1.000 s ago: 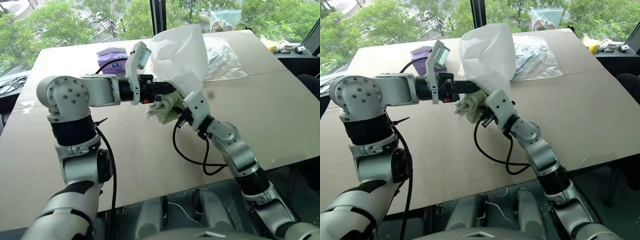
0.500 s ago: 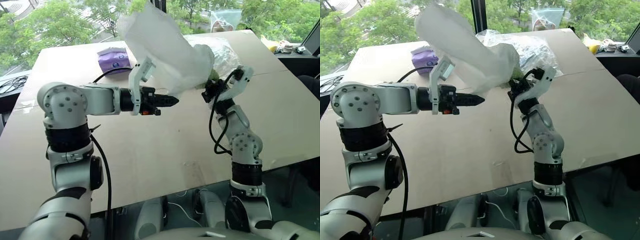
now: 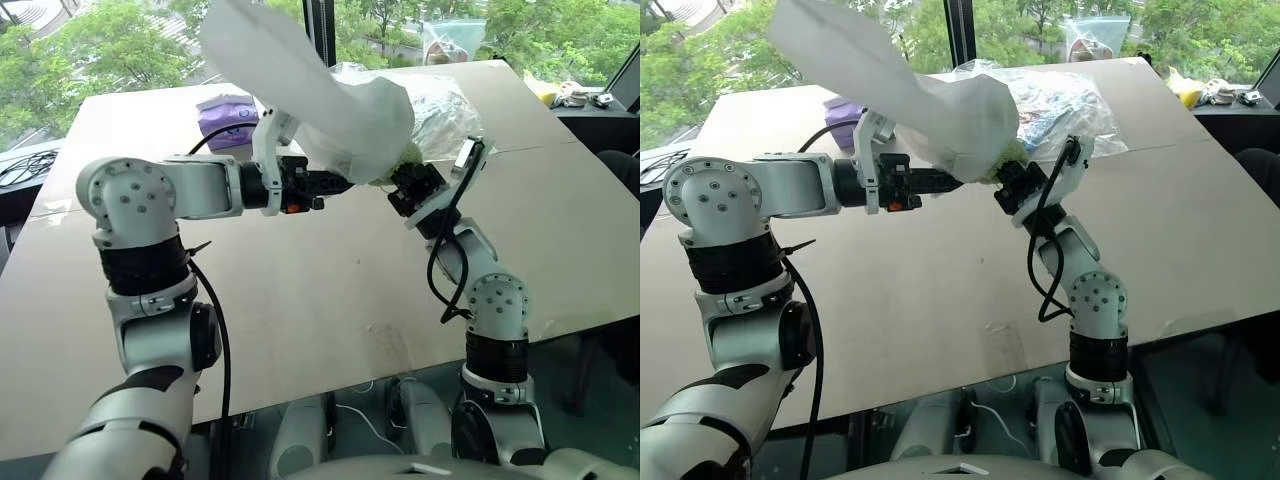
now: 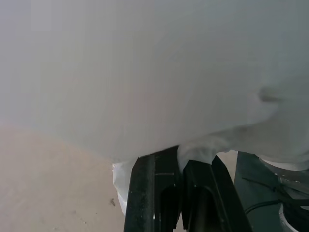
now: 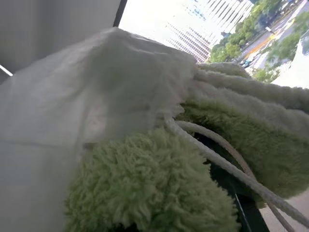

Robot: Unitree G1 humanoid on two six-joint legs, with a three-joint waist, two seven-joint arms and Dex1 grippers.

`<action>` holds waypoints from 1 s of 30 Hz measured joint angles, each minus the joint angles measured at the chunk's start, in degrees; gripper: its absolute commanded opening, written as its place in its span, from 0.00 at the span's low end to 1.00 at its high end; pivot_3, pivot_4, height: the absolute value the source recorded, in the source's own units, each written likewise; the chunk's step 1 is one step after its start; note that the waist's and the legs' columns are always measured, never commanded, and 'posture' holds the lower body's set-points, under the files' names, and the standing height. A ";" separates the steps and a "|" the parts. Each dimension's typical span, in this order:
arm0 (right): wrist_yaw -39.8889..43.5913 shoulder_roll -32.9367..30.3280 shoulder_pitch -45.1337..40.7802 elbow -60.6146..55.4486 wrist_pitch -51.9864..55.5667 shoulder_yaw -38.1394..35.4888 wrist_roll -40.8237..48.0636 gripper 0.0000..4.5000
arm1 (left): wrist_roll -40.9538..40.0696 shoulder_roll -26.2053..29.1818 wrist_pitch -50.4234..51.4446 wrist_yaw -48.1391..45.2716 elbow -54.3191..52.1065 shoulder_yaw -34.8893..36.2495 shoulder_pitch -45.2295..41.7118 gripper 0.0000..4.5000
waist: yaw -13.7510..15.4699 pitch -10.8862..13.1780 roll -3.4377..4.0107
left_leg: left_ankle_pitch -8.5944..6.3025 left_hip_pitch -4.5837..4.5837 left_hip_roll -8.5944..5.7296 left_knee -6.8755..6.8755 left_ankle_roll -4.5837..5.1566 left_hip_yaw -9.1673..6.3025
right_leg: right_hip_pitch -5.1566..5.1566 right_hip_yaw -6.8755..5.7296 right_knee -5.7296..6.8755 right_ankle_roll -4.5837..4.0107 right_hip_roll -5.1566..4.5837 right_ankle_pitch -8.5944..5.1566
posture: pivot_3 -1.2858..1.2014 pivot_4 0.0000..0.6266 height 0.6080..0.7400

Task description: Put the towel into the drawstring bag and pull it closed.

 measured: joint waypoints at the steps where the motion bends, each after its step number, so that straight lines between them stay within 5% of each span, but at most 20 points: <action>1: -0.11 0.05 0.60 -0.19 0.92 -0.19 3.20 0.00 | -0.05 -0.26 0.07 -0.03 -0.24 0.02 0.00 0.02 | -0.02 0.00 0.00 | 0.00 0.00 0.00 0.00 0.00 -0.01 | 0.00 0.00 0.00 0.00 0.00 0.00 | 0.52 0.24 1.00; 16: -7.27 -6.60 -1.81 4.22 10.49 4.11 33.75 0.00 | -1.41 0.08 0.47 -2.48 -3.13 -0.12 1.69 0.02 | -0.24 0.00 0.00 | 0.00 0.04 0.01 0.00 0.01 0.02 | 0.00 0.03 0.03 -0.21 0.05 -0.12 | 0.52 0.24 1.00; 22: -16.61 -0.84 -6.71 8.02 4.15 4.12 34.51 0.00 | -0.39 0.40 0.05 -1.98 -3.84 0.57 3.10 0.02 | -0.14 0.00 0.00 | 0.00 0.00 0.03 0.00 0.01 -0.09 | -0.01 0.00 0.03 -0.18 0.06 -0.10 | 0.52 0.24 1.00; 30: -25.63 -0.69 -7.57 9.83 -10.62 -0.11 30.97 0.00 | 0.48 -5.78 -0.03 1.32 -2.34 2.95 0.89 0.02 | 0.00 0.00 -0.01 | -0.01 -0.07 -0.07 0.03 0.05 0.02 | 0.00 0.02 -0.08 0.03 -0.04 0.01 | 0.52 0.24 1.00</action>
